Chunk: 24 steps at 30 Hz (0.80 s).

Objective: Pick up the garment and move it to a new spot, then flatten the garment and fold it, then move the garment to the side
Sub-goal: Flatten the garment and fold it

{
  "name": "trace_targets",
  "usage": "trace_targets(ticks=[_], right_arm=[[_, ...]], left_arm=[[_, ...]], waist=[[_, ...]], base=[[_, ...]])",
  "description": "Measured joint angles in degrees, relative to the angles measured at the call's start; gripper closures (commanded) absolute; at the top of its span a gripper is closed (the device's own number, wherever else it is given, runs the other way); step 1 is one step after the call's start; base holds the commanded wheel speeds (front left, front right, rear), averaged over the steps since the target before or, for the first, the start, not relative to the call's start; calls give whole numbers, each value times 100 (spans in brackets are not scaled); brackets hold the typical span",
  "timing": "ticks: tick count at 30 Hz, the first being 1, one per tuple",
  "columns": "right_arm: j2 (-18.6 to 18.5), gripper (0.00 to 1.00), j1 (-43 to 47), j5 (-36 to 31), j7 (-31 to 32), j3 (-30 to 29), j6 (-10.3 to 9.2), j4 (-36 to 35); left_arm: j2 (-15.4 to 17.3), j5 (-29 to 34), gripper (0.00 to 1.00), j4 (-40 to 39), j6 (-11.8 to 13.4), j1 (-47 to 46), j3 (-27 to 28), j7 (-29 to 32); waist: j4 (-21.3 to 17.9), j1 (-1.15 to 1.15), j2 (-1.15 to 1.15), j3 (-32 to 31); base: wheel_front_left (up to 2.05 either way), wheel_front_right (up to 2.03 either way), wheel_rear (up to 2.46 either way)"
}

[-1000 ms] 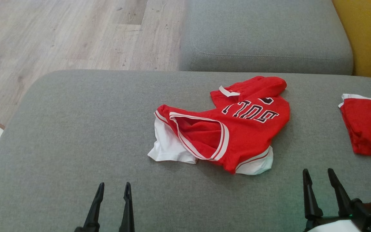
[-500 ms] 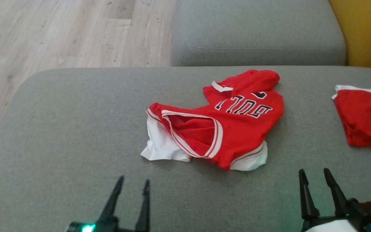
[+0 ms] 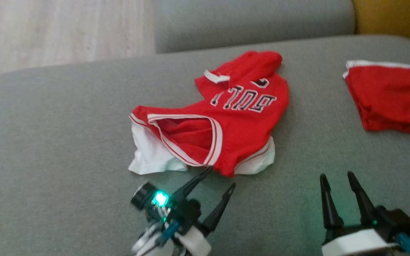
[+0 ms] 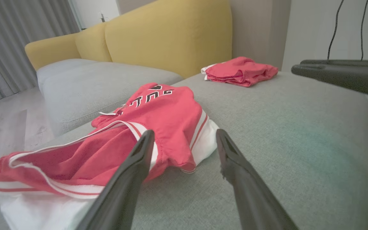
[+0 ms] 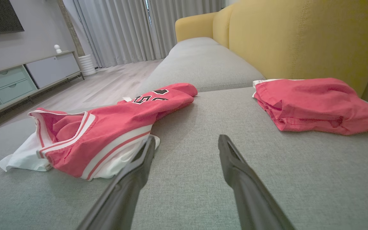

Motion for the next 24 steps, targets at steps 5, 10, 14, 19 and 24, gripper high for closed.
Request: trace_targets(ticks=[5, 10, 14, 19, 24], right_arm=[[-2, 0, -337, 1, 0, 178, 0, 0], [-8, 0, -478, 3, 0, 245, -1, -1], [-11, 0, -565, 40, 0, 259, 0, 3], [-15, 0, -589, 45, 0, 255, 0, 37], [-15, 0, -581, 45, 0, 282, 0, 45]], left_arm=[[-19, -336, 0, 749, 68, -797, -396, -1], [-30, -899, 0, 1737, 326, -1260, -570, 129], [-38, -1212, 21, 2061, 472, -1410, -650, 126], [-42, -1890, 100, 2335, 460, -1542, -856, 75], [-36, -2357, 100, 2247, 411, -1550, -1171, 68]], waist=[[-321, 0, 0, 326], [-648, 1, 0, 641], [-811, 1, 0, 778], [-950, 1, 0, 790], [-991, -1, 0, 551]], base=[[0, 0, 0], [0, 0, 0], [0, 0, 0], [0, 0, 0], [0, 0, 0]])
